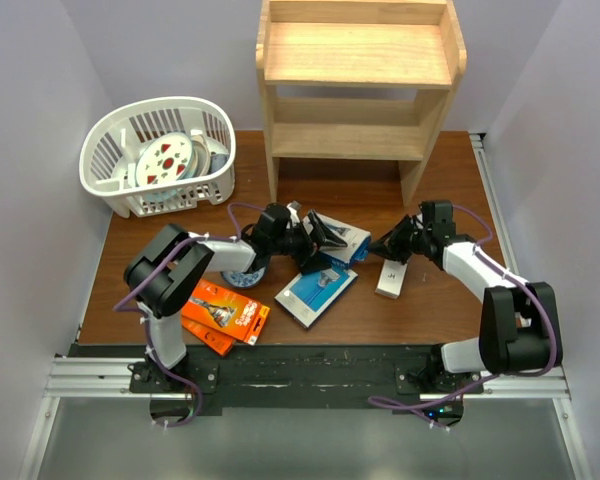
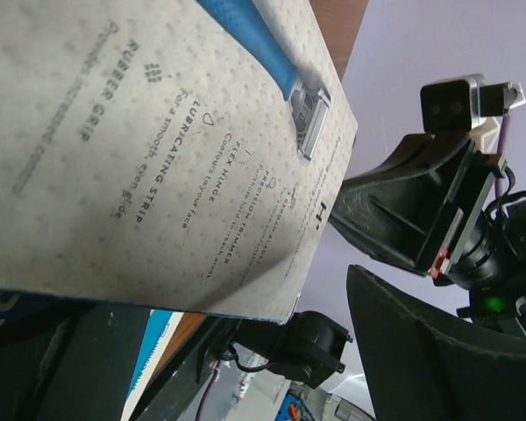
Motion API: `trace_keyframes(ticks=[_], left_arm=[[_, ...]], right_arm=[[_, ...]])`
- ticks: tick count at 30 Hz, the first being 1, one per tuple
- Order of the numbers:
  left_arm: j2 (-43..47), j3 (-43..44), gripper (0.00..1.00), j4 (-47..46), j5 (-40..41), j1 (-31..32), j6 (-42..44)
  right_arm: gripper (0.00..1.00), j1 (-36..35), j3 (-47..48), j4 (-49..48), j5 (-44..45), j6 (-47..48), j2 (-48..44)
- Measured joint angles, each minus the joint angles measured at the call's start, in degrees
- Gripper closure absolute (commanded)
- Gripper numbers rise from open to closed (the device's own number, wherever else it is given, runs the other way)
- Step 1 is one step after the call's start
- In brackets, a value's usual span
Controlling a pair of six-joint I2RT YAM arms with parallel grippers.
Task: Place and organize the shaving razors onto the shelf
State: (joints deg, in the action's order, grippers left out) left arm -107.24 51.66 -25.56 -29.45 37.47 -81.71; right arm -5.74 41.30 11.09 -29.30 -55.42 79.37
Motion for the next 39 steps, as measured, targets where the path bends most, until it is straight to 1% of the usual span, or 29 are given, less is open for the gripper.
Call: trace_keyframes(ticks=[4,5,7,8,13,14,16,17,19,20,23,26,27,28,30,31,32,34,35,37,39], left_arm=[[-0.1,0.0,0.18,0.0,0.2,0.0,0.1],[-0.1,0.0,0.23,0.0,0.2,0.0,0.2],[-0.1,0.0,0.27,0.0,0.4,0.0,0.3],[-0.1,0.0,0.31,0.0,0.5,0.0,0.3],[-0.1,-1.4,0.39,-0.1,0.8,-0.3,0.3],[-0.1,-1.8,0.43,-0.1,0.8,-0.3,0.3],[-0.1,-2.2,0.48,-0.2,0.8,-0.4,0.3],[-0.1,-2.4,0.51,-0.4,0.7,-0.5,0.3],[-0.1,-2.4,0.57,-0.8,0.8,-0.7,0.5],[-0.1,-2.4,0.58,-1.2,0.8,-0.7,0.8],[-0.1,-2.4,0.61,-1.8,1.0,-1.1,2.1],[-0.1,-2.4,0.64,-1.8,1.0,-1.3,3.1],[0.0,-2.4,0.65,-1.8,1.0,-1.4,3.3],[0.1,-2.4,0.68,-1.8,1.0,-1.4,3.4],[0.1,-2.4,0.69,-1.8,0.9,-1.6,3.5],[0.1,-2.4,0.7,-1.8,0.9,-1.8,3.5],[0.1,-2.4,0.71,-1.8,0.9,-2.0,3.5],[0.1,-2.4,0.74,-1.8,0.9,-2.3,3.5],[0.2,-2.4,0.75,-1.8,0.9,-2.5,3.5],[0.3,-2.4,0.78,-1.7,0.9,-2.6,3.5],[0.7,-2.4,0.82,-1.7,0.9,-2.8,3.5]], right_arm=[[1.0,-1.3,-1.0,1.3,0.4,1.5,-2.4],[1.0,-1.6,-1.0,1.4,0.5,1.8,-2.6],[1.0,-1.7,-1.0,1.3,0.8,2.4,-2.6],[1.0,-1.7,-1.0,1.3,1.0,2.6,-2.6],[1.0,-2.3,-1.5,1.3,1.2,3.5,-2.5],[1.0,-2.5,-1.5,1.4,1.2,3.7,-2.5],[0.9,-3.0,-1.7,1.3,1.2,4.5,-2.5],[0.73,-3.1,-1.8,1.3,1.2,4.9,-2.5],[0.56,-3.1,-1.9,1.6,1.2,5.8,-2.5],[0.48,-3.1,-1.9,1.9,1.0,6.7,-2.5],[0.44,-3.3,-1.7,2.6,-0.4,11.6,-3.1],[0.41,-3.3,1.3,6.2,-3.0,19.8,-4.6],[0.35,-3.3,2.8,7.3,-3.8,22.9,-5.4],[0.32,-3.3,4.2,8.2,-4.3,26.7,-6.4],[0.28,-3.7,5.8,9.2,-4.5,33.1,-9.1],[0.22,-4.2,6.1,9.2,-4.3,37.0,-11.1],[0.18,-5.0,6.1,9.4,-3.8,40.8,-13.1],[0.07,-8.4,5.7,9.4,-1.4,47.6,-17.0],[0.04,-10.8,5.2,9.0,-0.3,50.7,-18.9],[0.01,-15.5,3.8,8.7,1.5,55.3,-21.7],[0.01,-20.8,2.3,8.5,4.4,59.8,-23.5]])
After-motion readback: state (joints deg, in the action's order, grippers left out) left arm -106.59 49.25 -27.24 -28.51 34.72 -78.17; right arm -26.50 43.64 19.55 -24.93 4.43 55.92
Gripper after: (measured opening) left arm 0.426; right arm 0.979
